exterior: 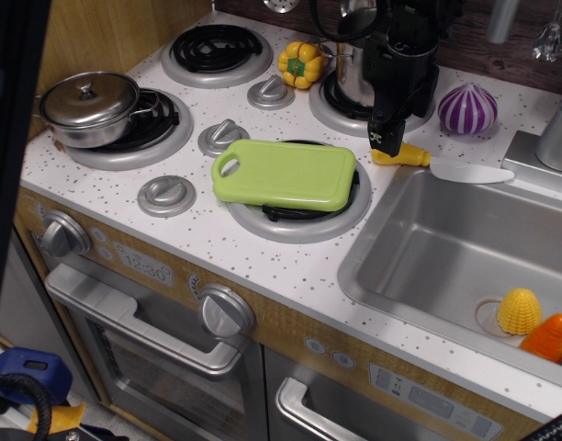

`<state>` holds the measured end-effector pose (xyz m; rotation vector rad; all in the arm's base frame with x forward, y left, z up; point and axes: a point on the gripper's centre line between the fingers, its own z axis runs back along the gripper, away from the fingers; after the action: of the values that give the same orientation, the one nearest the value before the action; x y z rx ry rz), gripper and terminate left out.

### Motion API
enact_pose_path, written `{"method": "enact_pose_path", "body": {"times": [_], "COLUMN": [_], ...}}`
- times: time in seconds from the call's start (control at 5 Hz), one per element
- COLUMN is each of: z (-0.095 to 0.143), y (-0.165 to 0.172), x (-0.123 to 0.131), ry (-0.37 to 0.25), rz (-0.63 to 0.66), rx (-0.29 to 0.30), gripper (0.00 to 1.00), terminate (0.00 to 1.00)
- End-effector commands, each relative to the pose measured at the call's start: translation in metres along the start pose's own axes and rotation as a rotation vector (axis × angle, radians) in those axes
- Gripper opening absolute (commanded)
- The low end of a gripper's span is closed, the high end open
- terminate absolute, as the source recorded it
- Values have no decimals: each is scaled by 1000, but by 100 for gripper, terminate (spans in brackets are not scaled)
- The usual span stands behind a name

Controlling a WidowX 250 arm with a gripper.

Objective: Put knife on cutting board

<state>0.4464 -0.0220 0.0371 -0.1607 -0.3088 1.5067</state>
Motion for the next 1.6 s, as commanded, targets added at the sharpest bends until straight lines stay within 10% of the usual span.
{"method": "enact_pose_path", "body": {"times": [0.0, 0.8, 1.0, 1.4], "z": [0, -18, -21, 10], "y": [0, -9, -13, -21], "x": [0, 1, 1, 3], "ry": [0, 79, 102, 70], "rz": [0, 7, 19, 11], "rx": [0, -2, 6, 35], "gripper": [100, 100, 0, 0], "terminate": [0, 0, 0, 0]}}
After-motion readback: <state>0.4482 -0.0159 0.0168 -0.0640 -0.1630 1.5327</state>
